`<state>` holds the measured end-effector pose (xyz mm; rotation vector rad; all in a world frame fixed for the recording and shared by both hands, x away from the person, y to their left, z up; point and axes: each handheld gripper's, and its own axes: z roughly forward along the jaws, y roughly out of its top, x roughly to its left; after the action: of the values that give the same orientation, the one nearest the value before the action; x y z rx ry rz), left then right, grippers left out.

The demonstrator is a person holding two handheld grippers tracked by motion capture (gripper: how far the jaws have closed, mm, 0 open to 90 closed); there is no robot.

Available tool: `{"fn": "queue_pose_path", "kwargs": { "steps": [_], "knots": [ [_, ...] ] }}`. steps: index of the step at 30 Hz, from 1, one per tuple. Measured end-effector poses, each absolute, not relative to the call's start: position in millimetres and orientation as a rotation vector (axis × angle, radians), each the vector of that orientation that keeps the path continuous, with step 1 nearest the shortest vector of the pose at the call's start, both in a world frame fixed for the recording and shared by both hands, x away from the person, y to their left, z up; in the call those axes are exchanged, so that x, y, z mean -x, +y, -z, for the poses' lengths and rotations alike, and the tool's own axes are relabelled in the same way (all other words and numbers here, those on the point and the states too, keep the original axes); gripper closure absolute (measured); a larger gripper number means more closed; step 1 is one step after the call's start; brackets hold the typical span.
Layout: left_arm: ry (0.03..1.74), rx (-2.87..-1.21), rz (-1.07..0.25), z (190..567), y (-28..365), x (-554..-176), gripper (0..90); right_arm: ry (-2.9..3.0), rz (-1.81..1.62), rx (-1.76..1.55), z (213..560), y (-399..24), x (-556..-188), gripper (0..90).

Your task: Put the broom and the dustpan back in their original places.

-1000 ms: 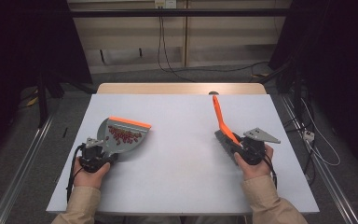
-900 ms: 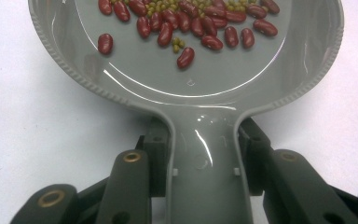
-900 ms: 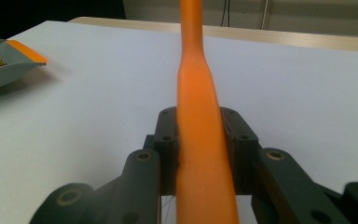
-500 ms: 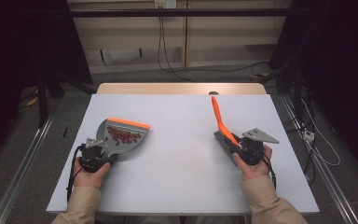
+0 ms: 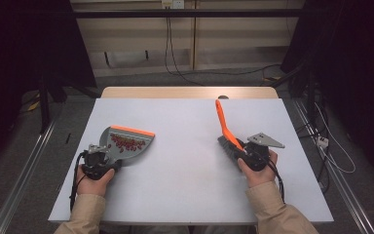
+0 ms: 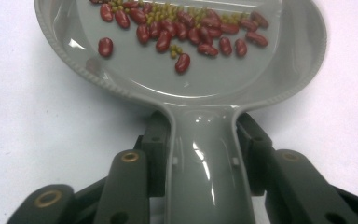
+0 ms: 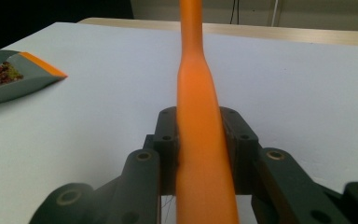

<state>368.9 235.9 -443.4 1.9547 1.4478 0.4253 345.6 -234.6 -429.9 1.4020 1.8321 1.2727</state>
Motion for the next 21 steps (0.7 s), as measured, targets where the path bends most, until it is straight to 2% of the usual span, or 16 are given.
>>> {"fn": "queue_pose_path", "kwargs": {
  "steps": [9, 21],
  "knots": [
    [1.420, -1.955, -0.404, 440.5, 230.7, -362.8, 55.5, 1.830, -1.247, -1.420, 433.8, -236.1, -348.2, 71.0],
    [1.396, -1.951, -0.387, 440.3, 227.4, -360.0, 53.7, 1.819, -1.234, -1.439, 438.4, -237.7, -348.9, 70.9]
  ]
}}
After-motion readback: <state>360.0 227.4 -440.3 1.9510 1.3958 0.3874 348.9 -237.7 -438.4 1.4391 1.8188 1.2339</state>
